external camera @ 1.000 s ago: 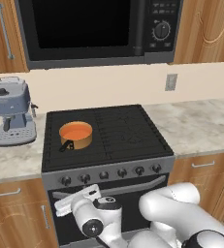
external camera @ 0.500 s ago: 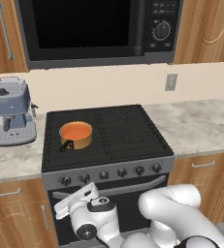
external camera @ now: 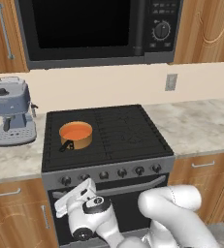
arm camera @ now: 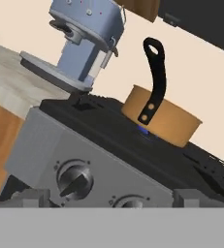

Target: Wait until the marinara sauce is simmered to a deep red color and then turn off the stove.

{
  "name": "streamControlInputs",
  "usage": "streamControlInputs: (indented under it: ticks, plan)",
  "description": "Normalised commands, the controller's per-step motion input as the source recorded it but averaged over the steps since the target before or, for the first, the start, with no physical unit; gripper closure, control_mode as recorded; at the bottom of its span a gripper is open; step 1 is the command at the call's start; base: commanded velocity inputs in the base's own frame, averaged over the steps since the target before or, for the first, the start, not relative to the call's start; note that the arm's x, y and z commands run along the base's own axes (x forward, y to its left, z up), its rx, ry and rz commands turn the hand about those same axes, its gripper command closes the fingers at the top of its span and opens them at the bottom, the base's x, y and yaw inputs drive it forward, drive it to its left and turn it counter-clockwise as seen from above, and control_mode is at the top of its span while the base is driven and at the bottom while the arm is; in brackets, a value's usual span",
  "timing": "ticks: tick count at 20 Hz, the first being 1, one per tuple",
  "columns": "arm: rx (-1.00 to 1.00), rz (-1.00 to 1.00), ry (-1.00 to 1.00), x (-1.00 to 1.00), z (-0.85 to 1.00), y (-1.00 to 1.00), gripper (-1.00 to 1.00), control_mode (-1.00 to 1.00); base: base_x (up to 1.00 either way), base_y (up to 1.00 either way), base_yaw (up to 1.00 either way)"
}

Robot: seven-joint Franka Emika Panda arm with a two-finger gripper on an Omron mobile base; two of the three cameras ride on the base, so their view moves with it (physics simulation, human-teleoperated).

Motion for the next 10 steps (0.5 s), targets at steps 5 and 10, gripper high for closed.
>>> streamControlInputs:
  ticks: [5,10]
  plan:
    - [-0.08,0.05,-0.31,0.14,-0.05,0.0,-1.0,-1.0,0.0,0.0,0.0]
    - [-0.01,0.06,-0.24,0.1,-0.24,0.0,-1.0,-1.0,0.0,0.0,0.0]
